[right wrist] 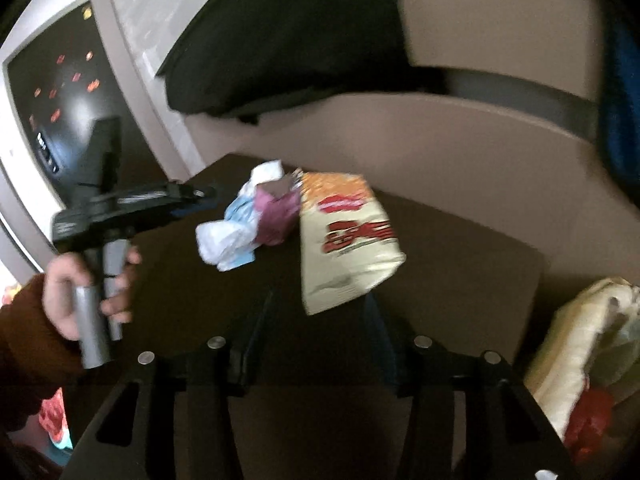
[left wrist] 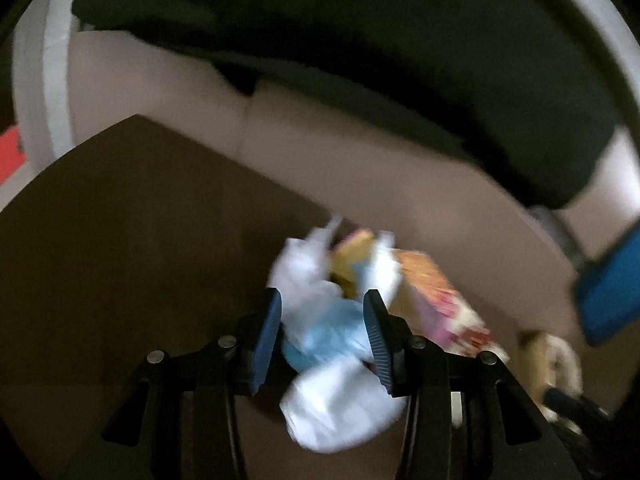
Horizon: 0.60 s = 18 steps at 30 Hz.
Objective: Collect trash
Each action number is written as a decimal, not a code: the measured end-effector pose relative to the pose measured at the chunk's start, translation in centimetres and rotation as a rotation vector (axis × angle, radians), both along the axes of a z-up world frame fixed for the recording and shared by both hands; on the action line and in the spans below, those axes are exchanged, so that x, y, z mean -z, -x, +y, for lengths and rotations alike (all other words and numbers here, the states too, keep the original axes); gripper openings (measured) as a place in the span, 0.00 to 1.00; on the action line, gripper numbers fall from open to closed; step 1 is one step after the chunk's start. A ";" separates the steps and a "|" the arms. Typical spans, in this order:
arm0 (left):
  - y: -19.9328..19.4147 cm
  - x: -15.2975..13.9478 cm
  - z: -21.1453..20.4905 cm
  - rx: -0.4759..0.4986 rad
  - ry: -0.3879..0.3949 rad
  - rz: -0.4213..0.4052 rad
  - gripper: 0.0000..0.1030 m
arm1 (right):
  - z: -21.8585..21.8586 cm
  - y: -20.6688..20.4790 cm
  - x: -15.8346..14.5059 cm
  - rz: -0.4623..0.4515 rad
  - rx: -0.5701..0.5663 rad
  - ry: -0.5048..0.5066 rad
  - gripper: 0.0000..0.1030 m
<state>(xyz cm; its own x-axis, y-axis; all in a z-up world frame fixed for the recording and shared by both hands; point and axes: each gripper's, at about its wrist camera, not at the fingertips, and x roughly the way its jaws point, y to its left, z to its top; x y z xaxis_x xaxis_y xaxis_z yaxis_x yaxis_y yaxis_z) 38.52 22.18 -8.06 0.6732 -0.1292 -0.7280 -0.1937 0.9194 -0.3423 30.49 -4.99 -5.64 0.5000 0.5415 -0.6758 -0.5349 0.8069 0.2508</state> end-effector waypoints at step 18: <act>5.1 -0.8 0.6 0.075 -0.015 0.067 0.08 | 4.9 -4.9 1.1 -0.016 0.021 0.022 0.50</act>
